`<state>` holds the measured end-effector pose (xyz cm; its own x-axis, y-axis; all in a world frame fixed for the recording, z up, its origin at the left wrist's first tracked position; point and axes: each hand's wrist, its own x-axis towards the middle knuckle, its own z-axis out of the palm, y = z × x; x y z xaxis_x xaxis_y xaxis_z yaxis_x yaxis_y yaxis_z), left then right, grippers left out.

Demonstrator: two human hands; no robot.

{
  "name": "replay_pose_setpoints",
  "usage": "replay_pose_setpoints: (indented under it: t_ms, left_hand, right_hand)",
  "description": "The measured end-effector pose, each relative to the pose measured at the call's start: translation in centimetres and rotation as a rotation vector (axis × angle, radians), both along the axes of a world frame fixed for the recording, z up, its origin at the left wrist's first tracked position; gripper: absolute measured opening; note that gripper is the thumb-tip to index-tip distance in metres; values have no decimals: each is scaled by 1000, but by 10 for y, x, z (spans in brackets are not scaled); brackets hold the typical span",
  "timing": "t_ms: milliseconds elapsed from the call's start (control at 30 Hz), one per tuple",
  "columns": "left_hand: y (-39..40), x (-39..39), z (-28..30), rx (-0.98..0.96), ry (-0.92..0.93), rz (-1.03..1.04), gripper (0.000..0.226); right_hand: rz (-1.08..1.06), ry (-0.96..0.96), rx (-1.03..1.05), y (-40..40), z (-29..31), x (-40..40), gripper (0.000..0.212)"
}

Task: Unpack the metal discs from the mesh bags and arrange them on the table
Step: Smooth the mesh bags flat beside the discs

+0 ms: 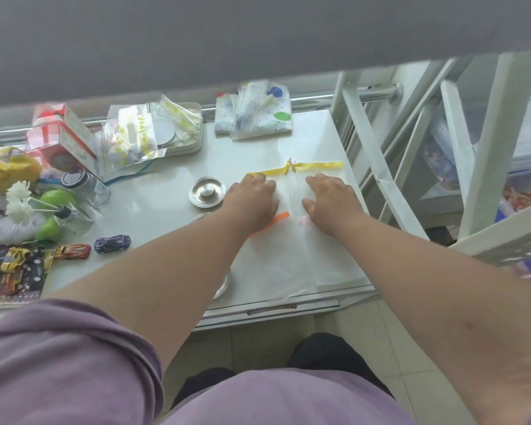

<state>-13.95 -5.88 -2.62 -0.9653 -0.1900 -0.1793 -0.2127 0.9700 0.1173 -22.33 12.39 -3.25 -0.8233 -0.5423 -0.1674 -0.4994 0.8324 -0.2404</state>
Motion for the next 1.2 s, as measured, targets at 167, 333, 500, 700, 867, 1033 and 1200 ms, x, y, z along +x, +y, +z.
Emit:
replay_pose_setpoints:
  t_ms: [167,333,500,700,867,1033,1200]
  left_hand:
    - [4,19,13,11,64,-21,41]
    - [13,65,27,26,28,-57,43]
    - [34,91,29,-20,16,-113,48]
    - [74,120,10,64,-99,-187,75]
    - [66,130,5,89,-119,-282,82]
    - [51,134,7,114,-139,-347,82]
    - [48,132,16,114,-104,-336,74]
  right_hand:
    - [-107,10,-144,17,15,26,54]
    - [-363,-60,-96,50,28,53,56]
    - [-513,-252,-145,63,28,64,54]
    - [-535,-277,-196,66,20,78,45]
    - [-489,-226,-213,80,19,92,43]
    - [-477,-199,-175,92,19,100,43]
    - [-452,-164,-187,93,18,97,44]
